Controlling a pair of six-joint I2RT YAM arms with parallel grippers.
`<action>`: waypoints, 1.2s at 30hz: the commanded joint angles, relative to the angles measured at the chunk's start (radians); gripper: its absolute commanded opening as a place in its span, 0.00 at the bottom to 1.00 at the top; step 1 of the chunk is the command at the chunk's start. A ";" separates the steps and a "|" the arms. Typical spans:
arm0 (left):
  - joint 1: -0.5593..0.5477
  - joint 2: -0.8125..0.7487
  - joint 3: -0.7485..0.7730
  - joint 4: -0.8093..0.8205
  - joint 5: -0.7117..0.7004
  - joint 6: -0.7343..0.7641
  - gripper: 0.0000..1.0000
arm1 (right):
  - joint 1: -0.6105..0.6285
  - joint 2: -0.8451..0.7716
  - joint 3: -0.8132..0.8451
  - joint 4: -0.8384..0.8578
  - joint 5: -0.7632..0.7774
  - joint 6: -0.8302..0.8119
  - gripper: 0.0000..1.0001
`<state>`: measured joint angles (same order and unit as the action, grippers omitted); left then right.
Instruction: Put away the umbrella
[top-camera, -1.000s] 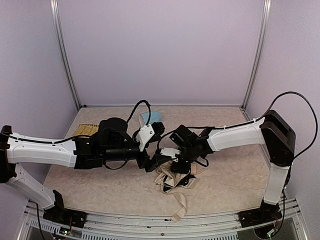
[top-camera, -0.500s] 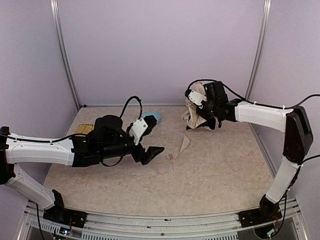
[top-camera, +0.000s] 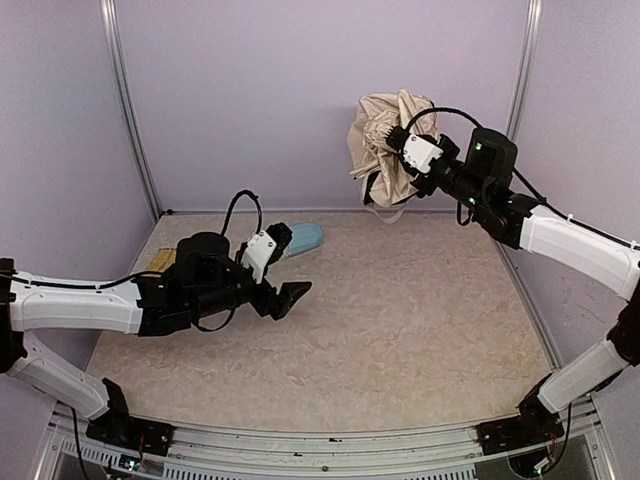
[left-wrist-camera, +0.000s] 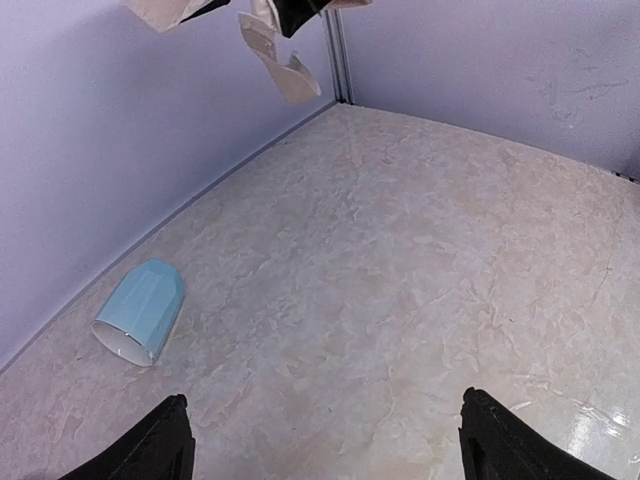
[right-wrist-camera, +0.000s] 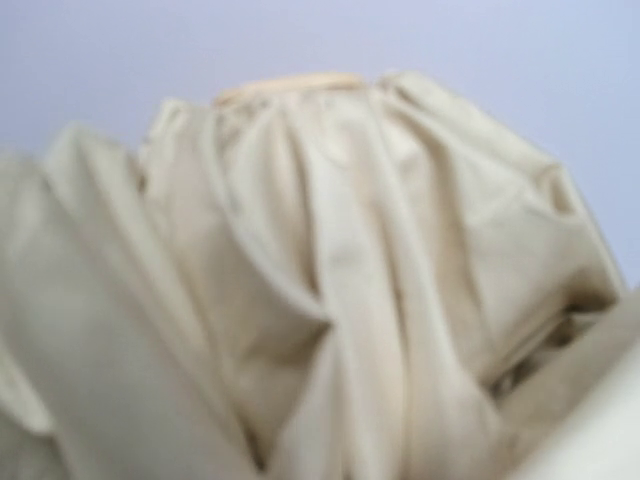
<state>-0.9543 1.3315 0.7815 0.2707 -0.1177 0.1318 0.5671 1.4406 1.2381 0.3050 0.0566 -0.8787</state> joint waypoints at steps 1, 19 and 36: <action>0.008 0.017 -0.029 0.102 0.028 0.040 0.90 | 0.007 -0.066 0.004 -0.133 -0.394 0.091 0.00; -0.027 0.124 -0.064 0.441 0.362 0.100 0.94 | 0.034 -0.118 0.162 -0.402 -0.838 0.102 0.00; -0.038 0.305 0.012 0.610 0.649 0.012 0.10 | 0.047 -0.155 0.147 -0.379 -0.784 0.127 0.00</action>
<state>-0.9833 1.6348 0.7975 0.8013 0.4171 0.1734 0.6060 1.3373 1.3697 -0.1238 -0.7628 -0.7700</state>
